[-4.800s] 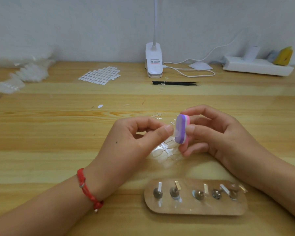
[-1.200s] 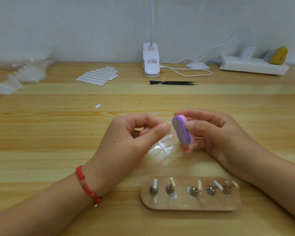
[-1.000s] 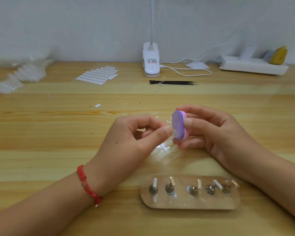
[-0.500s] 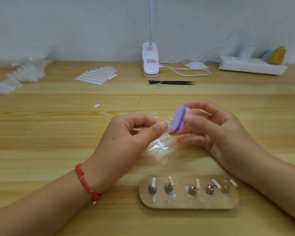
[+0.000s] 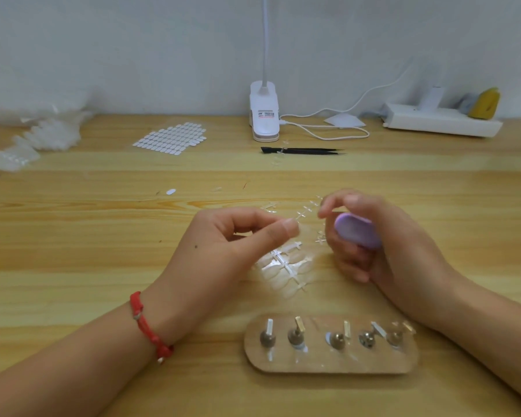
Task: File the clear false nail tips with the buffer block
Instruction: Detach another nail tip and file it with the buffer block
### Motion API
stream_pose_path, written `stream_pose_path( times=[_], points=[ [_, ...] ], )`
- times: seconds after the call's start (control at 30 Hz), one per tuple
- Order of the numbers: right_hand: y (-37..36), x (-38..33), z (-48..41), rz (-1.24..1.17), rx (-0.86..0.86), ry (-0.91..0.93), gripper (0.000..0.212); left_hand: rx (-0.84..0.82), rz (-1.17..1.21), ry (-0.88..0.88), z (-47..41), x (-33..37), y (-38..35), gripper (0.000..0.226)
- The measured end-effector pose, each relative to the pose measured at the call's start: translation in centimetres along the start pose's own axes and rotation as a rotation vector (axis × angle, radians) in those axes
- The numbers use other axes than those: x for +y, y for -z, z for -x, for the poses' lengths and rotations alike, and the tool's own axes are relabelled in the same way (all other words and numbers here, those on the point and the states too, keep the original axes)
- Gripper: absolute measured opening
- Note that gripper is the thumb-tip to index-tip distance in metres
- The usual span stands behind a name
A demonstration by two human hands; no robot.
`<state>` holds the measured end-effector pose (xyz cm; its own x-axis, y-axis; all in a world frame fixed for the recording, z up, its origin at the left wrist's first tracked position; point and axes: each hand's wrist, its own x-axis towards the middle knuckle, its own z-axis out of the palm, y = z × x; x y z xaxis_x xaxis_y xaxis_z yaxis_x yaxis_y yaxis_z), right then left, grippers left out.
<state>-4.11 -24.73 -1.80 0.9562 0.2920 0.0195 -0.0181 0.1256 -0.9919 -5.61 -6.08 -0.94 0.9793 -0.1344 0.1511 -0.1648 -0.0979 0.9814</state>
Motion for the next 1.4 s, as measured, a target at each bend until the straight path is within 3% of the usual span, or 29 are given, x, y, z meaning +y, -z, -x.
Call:
stream_pose_path(
  times=[0.13, 0.33, 0.47, 0.6, 0.7, 0.83, 1.07, 1.27, 1.4],
  points=[
    [-0.6, 0.1, 0.5, 0.370, -0.042, 0.137, 0.015, -0.068, 0.041, -0.041, 0.2, 0.3, -0.1, 0.027],
    [-0.7, -0.3, 0.5, 0.309, -0.001, 0.124, 0.009, -0.065, -0.005, -0.027, 0.2, 0.1, 0.1, 0.018],
    [-0.5, -0.4, 0.4, 0.282, -0.052, 0.082, 0.010, -0.084, -0.065, -0.027, 0.1, -0.4, 0.2, 0.027],
    [0.0, -0.3, 0.1, 0.275, -0.100, 0.041, 0.024, -0.079, -0.335, -0.303, 0.2, 0.0, 0.7, 0.018],
    [0.2, -0.4, 0.0, 0.252, -0.139, 0.025, 0.020, -0.074, -0.609, -0.525, 0.3, 0.5, 1.3, 0.023],
    [-0.1, -0.8, 0.2, 0.308, -0.212, 0.019, 0.021, -0.098, -0.730, -0.579, 0.7, 0.7, 1.6, 0.029],
    [-0.7, -1.1, 0.7, 0.380, -0.234, 0.057, 0.013, -0.149, -0.547, -0.426, 1.7, 0.9, 2.1, 0.025],
    [0.0, -0.4, 0.0, 0.302, -0.147, 0.045, 0.023, -0.407, -0.389, 0.053, 2.4, 2.2, 4.3, 0.030],
    [0.2, -0.1, -0.2, 0.295, -0.132, 0.051, 0.026, -0.449, -0.303, 0.139, 2.6, 2.3, 4.5, 0.034]
  ],
)
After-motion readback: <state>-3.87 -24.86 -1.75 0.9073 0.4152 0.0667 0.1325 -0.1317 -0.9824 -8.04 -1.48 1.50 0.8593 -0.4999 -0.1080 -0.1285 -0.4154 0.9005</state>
